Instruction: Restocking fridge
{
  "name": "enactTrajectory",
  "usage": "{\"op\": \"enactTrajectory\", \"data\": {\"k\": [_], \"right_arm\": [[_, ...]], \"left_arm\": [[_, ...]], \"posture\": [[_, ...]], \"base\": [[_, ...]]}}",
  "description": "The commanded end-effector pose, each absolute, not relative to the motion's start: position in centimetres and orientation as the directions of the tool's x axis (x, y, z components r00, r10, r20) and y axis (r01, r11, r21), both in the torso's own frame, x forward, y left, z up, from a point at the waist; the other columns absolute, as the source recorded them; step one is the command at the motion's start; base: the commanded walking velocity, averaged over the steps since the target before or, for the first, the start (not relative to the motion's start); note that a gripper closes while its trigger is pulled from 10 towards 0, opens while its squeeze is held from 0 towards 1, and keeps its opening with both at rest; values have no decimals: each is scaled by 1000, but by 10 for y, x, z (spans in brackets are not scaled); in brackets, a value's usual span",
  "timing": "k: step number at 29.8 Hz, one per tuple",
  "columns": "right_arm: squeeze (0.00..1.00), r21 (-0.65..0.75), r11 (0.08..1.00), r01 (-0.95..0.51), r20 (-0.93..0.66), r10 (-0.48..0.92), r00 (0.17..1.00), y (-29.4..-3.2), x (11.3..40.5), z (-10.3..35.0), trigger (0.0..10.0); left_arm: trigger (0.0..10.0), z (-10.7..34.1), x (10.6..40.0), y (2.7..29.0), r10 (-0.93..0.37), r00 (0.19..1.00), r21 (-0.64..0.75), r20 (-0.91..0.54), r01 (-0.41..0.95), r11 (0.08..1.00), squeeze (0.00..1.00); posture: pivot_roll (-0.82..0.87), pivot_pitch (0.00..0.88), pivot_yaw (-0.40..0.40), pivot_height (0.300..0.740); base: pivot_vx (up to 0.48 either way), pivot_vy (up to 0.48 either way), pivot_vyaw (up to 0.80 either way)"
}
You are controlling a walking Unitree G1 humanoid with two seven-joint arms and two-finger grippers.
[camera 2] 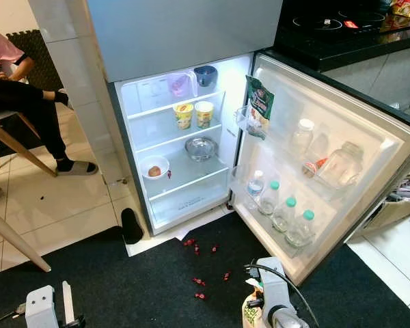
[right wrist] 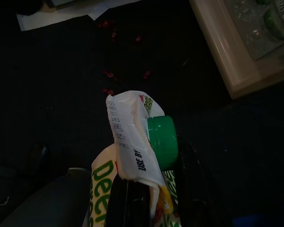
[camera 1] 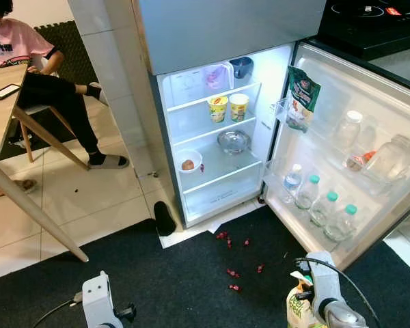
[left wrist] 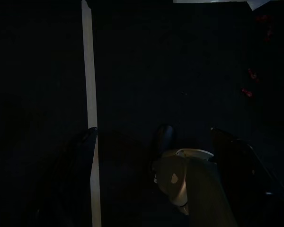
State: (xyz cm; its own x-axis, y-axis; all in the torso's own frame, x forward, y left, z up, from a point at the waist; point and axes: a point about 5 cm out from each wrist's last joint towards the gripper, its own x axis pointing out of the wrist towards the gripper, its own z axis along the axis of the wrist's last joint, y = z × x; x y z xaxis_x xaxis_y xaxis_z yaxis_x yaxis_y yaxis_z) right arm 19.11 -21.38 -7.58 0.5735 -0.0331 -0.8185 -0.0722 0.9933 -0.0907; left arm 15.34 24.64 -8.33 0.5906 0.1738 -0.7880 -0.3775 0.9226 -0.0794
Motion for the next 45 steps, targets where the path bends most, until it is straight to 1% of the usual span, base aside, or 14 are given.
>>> {"op": "enactTrajectory", "data": {"k": [1, 16, 21, 45], "right_arm": [[0, -78, 996, -51, -824, -36, 566, -215, 187, -78, 10000], [0, -65, 997, -47, -820, -26, 571, -213, 189, -77, 10000], [0, -65, 996, -54, -828, -23, 560, -212, 185, -79, 10000], [0, -60, 996, -59, -832, -17, 554, -210, 183, -80, 10000]], "left_arm": [[10000, -86, 150, 241, 161, 575, -85, -802, -377, 922, 0], [10000, -86, 150, 242, 163, 575, -81, -802, -375, 923, 0], [10000, -86, 149, 244, 170, 573, -77, -802, -380, 922, 0], [10000, -87, 146, 246, 169, 572, -74, -803, -376, 924, 0]], "posture": [[-20, 0, 28, 740], [-16, 0, 32, 740], [-12, 0, 31, 740], [-6, 0, 27, 740]], "base": [[0, 0, 0], [0, 0, 0], [0, 0, 0], [0, 0, 0]]}}
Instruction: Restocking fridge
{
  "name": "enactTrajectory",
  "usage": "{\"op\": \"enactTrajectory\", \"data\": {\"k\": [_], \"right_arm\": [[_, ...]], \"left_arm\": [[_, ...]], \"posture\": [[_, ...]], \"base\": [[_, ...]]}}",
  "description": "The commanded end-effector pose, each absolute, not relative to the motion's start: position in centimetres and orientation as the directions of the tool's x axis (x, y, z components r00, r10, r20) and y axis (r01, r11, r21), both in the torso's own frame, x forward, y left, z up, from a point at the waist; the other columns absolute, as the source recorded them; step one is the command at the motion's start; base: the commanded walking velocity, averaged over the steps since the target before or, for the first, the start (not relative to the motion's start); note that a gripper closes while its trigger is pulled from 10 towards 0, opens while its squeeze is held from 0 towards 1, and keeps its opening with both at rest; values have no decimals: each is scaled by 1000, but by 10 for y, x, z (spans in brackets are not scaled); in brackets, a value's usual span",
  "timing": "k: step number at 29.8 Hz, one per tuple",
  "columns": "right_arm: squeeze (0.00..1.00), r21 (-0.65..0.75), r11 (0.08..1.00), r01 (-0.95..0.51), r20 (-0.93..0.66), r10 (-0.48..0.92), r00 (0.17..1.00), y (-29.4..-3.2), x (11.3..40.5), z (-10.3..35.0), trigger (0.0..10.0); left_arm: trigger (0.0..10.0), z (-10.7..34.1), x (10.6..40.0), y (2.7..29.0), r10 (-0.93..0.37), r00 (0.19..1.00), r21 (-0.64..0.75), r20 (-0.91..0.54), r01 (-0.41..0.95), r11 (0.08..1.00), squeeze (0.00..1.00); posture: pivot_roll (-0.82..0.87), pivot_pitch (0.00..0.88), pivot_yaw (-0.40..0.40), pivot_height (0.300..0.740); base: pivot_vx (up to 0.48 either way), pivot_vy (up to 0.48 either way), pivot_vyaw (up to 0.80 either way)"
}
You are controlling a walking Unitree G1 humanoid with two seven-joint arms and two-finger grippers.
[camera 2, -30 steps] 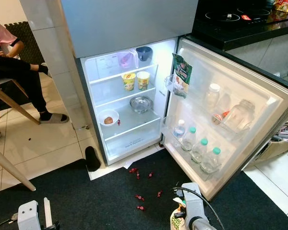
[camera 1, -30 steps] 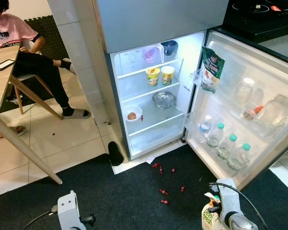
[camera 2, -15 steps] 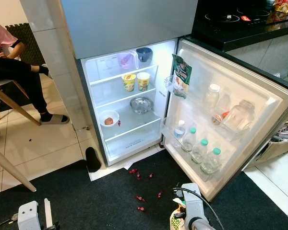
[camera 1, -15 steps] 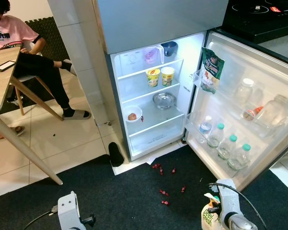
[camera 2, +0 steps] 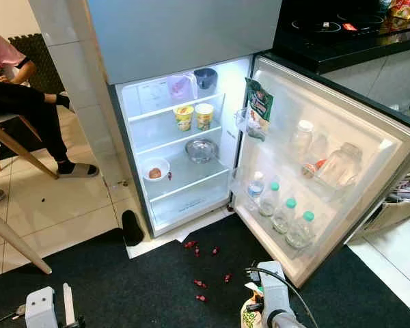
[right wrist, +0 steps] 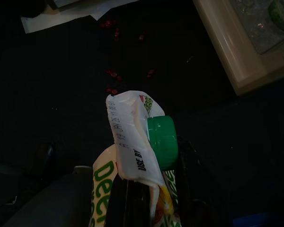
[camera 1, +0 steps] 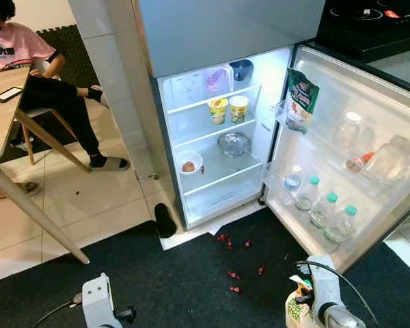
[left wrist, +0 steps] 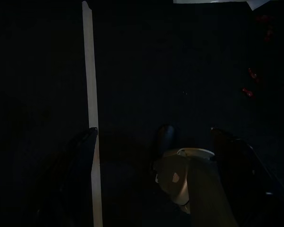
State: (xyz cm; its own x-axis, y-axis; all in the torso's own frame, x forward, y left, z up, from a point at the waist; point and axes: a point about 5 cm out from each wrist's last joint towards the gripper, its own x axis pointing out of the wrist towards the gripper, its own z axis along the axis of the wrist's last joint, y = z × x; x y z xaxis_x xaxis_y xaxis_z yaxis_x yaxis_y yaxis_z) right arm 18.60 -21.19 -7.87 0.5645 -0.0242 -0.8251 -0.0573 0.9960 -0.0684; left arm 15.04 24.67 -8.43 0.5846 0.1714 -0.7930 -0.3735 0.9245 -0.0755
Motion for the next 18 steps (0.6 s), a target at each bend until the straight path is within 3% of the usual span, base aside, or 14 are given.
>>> {"op": "enactTrajectory", "data": {"k": [1, 18], "right_arm": [[0, -60, 996, -60, -832, -17, 554, -210, 183, -80, 10000], [0, -56, 997, -51, -827, -17, 562, -213, 185, -79, 10000]], "left_arm": [[10000, -87, 146, 246, 170, 572, -74, -803, -377, 923, 0], [10000, -88, 144, 243, 160, 570, -79, -806, -372, 925, 0]], "posture": [[-6, 0, 27, 740], [-20, 0, 25, 740]], "base": [[0, 0, 0], [0, 0, 0]]}}
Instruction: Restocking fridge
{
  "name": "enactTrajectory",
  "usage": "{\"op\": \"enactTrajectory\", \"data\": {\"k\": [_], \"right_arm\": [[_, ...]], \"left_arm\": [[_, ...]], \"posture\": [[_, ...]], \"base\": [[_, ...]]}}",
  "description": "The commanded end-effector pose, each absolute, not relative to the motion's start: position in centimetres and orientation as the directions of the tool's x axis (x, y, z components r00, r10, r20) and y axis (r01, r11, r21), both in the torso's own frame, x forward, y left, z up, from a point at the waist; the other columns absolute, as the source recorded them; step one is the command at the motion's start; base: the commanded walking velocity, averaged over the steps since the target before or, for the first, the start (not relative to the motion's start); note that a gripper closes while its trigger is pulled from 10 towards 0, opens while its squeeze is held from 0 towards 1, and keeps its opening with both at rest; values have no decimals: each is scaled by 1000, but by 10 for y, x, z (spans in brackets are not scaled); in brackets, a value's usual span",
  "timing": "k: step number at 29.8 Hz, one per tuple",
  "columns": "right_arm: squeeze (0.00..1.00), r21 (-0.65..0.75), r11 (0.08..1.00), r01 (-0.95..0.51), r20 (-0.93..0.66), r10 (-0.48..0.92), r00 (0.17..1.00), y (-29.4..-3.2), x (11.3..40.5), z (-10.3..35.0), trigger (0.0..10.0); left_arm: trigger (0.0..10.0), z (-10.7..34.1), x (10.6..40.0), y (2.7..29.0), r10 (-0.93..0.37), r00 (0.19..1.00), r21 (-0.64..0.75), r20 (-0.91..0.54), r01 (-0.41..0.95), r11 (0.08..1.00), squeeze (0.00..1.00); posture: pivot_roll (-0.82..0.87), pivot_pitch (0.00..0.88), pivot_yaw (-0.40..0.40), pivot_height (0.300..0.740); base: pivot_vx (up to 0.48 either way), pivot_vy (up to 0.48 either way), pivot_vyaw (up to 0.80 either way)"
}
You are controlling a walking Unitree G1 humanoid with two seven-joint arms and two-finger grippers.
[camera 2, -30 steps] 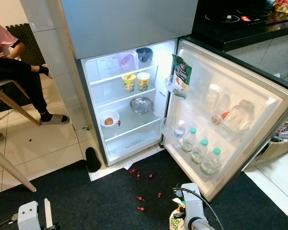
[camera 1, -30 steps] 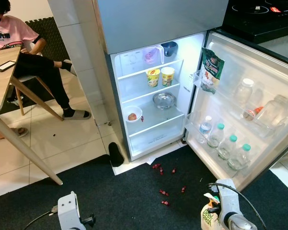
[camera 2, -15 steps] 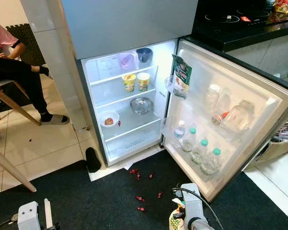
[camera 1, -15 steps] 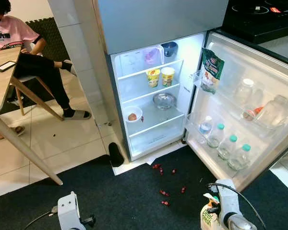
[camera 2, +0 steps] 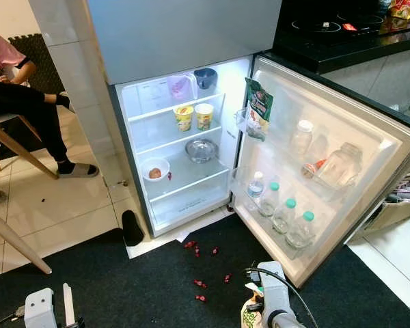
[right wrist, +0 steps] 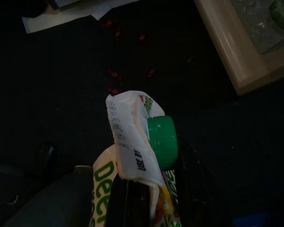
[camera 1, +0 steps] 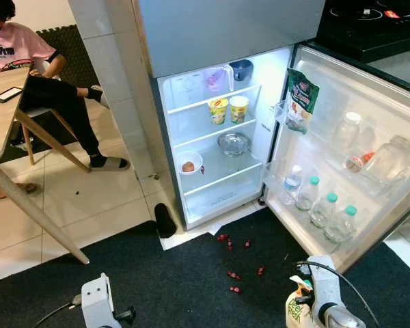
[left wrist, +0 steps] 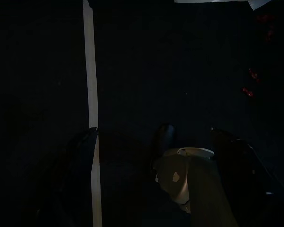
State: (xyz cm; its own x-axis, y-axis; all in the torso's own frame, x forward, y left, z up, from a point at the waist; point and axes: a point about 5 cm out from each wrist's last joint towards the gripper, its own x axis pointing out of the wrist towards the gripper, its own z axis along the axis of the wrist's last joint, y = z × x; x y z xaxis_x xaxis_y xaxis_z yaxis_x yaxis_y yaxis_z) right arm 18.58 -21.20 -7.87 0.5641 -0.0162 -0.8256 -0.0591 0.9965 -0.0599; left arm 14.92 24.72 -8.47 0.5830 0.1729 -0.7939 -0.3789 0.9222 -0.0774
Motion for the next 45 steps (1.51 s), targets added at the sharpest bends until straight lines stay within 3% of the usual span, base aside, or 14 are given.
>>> {"op": "enactTrajectory", "data": {"k": [1, 15, 20, 45], "right_arm": [[0, -55, 997, -51, -827, -17, 563, -213, 185, -79, 10000], [0, -36, 999, -35, -831, -10, 556, -216, 182, -79, 10000], [0, 50, 998, 22, -829, 30, 558, -218, 179, -80, 10000], [0, 62, 998, -5, -831, 54, 553, -214, 180, -81, 10000]], "left_arm": [[10000, -88, 145, 243, 160, 570, -80, -806, -372, 925, 0], [10000, -84, 151, 247, 160, 584, -73, -796, -355, 932, 0], [10000, -84, 149, 249, 166, 580, -72, -797, -364, 928, 0], [10000, -91, 138, 241, 125, 556, -103, -822, -361, 927, 0]], "posture": [[-18, 0, 24, 740], [-22, 0, 30, 740], [-24, 0, 31, 740], [-33, 0, 50, 740]], "base": [[0, 0, 0], [0, 0, 0], [0, 0, 251], [0, 0, 725]]}}
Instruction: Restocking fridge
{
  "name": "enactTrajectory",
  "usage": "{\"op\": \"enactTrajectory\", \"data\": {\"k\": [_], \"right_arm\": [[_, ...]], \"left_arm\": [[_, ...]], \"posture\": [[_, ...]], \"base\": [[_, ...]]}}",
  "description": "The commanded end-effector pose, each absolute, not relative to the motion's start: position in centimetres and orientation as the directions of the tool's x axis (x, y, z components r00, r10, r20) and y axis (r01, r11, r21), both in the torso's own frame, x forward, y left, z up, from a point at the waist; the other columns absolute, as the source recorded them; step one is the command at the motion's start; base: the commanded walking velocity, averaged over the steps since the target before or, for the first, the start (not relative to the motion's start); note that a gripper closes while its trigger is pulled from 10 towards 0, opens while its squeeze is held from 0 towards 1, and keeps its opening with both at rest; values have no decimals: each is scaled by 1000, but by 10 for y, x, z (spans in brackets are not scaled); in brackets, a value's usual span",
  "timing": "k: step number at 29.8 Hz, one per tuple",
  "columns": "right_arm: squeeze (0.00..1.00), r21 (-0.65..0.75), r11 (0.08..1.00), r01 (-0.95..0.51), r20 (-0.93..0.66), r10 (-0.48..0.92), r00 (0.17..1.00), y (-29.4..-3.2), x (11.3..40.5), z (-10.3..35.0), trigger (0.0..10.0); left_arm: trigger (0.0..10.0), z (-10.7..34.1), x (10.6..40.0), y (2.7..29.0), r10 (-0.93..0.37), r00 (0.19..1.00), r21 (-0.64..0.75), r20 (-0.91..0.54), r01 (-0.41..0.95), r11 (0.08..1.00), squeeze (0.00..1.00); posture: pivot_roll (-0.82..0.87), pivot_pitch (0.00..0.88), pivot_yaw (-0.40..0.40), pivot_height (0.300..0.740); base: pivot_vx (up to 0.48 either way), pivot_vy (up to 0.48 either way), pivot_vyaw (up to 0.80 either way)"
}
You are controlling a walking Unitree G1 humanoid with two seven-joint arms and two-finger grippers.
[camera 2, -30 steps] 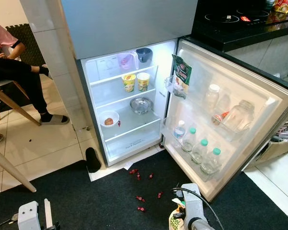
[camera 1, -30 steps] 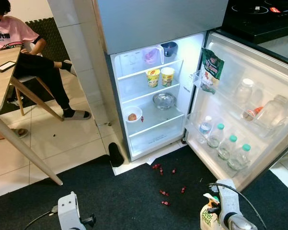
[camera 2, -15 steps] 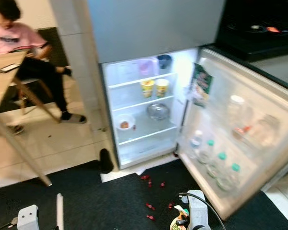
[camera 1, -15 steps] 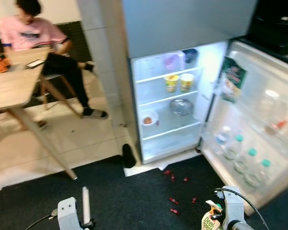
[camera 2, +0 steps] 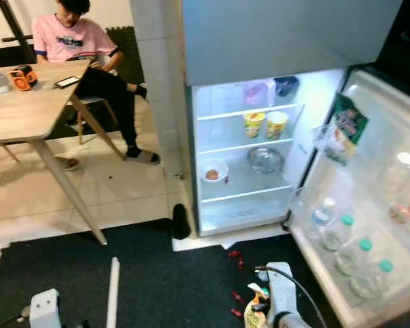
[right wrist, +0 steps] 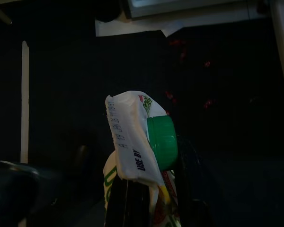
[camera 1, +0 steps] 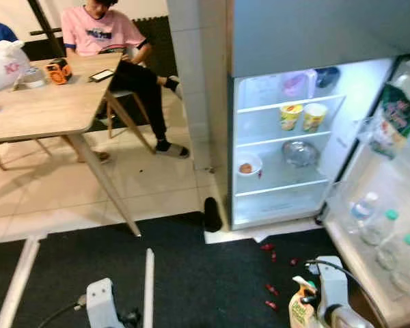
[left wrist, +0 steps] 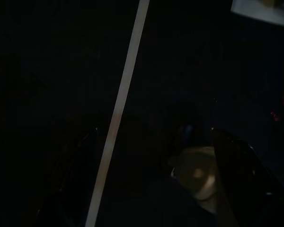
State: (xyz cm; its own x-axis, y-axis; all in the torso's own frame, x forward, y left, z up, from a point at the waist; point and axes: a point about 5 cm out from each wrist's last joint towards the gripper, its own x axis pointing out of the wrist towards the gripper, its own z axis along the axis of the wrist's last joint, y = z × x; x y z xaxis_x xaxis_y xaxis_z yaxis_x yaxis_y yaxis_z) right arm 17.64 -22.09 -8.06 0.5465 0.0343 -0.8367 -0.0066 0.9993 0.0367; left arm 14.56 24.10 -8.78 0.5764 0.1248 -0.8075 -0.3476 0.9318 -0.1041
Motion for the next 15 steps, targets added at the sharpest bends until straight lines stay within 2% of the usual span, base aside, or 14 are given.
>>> {"op": "enactTrajectory", "data": {"k": [1, 15], "right_arm": [[0, 64, 998, -4, -834, 55, 549, -213, 178, -82, 10000], [0, 47, 999, -10, -840, 44, 541, -219, 174, -82, 10000]], "left_arm": [[10000, -91, 137, 241, 126, 554, -105, -823, -366, 925, 0], [10000, -92, 134, 242, 119, 543, -123, -831, -389, 913, 0]], "posture": [[-29, 0, 52, 740], [-32, 0, 50, 740]], "base": [[0, 0, 725], [0, 0, 722]]}}
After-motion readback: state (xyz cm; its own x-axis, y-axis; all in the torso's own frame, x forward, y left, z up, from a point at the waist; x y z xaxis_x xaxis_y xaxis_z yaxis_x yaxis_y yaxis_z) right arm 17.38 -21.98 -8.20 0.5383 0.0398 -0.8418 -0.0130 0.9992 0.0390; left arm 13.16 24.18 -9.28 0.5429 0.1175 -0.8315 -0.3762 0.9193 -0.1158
